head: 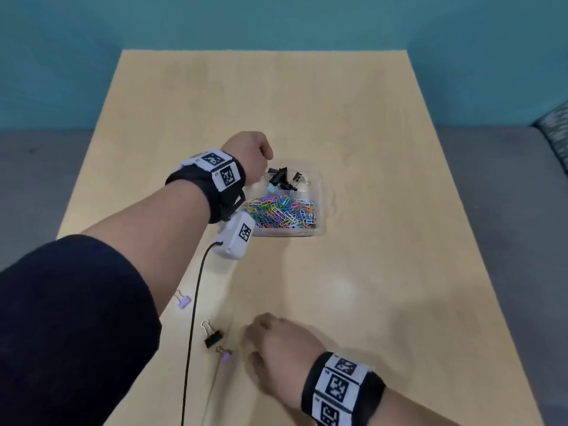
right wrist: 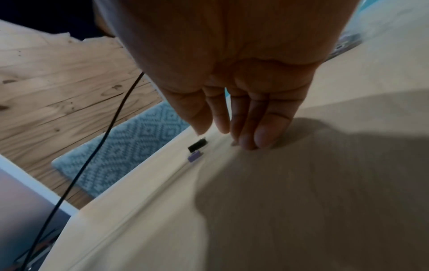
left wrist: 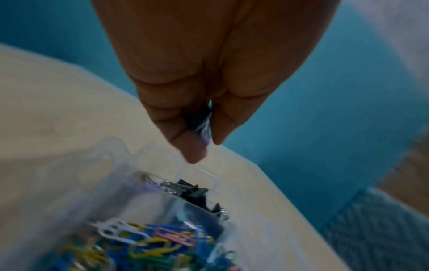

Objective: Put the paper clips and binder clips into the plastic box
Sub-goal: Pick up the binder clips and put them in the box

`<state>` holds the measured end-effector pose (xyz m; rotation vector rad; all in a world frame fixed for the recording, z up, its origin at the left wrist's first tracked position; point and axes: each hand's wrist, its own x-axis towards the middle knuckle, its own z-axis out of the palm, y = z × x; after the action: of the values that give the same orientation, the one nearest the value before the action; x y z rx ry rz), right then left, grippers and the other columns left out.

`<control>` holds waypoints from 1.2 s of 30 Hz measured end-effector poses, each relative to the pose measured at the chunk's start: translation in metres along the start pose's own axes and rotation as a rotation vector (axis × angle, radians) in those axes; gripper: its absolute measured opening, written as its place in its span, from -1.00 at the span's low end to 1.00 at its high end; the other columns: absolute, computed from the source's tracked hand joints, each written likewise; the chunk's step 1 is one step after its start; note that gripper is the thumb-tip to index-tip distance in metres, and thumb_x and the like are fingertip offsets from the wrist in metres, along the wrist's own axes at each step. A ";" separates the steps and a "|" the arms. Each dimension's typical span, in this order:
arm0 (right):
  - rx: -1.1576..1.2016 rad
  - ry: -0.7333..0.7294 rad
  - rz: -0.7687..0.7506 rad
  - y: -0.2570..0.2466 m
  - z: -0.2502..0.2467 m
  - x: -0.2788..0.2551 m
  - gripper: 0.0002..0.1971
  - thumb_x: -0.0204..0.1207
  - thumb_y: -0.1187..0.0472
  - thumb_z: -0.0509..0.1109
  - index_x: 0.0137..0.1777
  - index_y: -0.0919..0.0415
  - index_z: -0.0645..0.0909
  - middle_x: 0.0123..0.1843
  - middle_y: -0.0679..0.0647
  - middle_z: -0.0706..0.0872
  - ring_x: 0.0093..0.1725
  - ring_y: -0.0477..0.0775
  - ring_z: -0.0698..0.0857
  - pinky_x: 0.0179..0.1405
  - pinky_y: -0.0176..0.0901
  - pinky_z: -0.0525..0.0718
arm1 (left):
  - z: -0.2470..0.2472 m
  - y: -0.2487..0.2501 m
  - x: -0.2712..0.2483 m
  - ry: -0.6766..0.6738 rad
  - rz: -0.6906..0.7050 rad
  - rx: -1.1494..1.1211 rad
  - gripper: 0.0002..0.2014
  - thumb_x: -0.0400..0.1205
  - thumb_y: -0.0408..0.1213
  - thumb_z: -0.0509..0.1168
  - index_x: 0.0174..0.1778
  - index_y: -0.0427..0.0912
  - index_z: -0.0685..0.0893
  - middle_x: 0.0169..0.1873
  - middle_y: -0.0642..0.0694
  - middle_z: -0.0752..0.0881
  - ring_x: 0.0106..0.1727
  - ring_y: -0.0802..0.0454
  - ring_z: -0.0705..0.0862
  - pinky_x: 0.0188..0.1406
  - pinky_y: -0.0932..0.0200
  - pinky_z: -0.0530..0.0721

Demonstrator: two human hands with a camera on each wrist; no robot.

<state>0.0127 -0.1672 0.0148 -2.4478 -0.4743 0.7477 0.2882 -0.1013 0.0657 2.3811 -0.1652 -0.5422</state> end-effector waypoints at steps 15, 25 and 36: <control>-0.286 0.012 -0.048 -0.041 0.036 0.038 -0.70 0.52 0.20 0.36 0.18 0.21 0.38 0.05 0.23 0.58 -0.05 0.30 0.56 -0.18 0.13 0.57 | -0.042 -0.129 -0.134 -0.095 -0.409 0.213 -0.81 0.56 -0.10 0.25 -0.14 -0.17 0.62 -0.34 -0.17 0.78 -0.27 -0.18 0.77 -0.15 -0.13 0.79; -0.336 -0.022 0.016 -0.059 0.029 0.034 -0.60 0.38 0.44 0.25 0.24 0.27 0.40 0.11 0.28 0.53 0.00 0.30 0.53 -0.23 0.02 0.37 | 0.014 -0.145 -0.180 -0.110 -0.385 0.511 -0.64 0.51 0.00 0.35 0.00 -0.11 0.38 -0.31 -0.05 0.59 -0.33 -0.02 0.58 -0.47 0.15 0.49; 0.525 0.124 0.440 -0.029 -0.001 0.026 -0.82 0.41 0.34 0.14 -0.19 0.14 0.56 -0.35 0.11 0.59 -0.39 0.19 0.62 -0.38 -0.09 0.58 | 0.018 -0.162 -0.206 -0.033 -0.399 0.043 -0.89 0.46 -0.43 0.18 -0.22 -0.21 0.60 -0.37 -0.10 0.68 -0.39 -0.04 0.62 -0.47 0.20 0.52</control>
<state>0.0289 -0.1326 0.0219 -2.0878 0.2934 0.7668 0.0905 0.0641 0.0184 2.4578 0.2944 -0.7676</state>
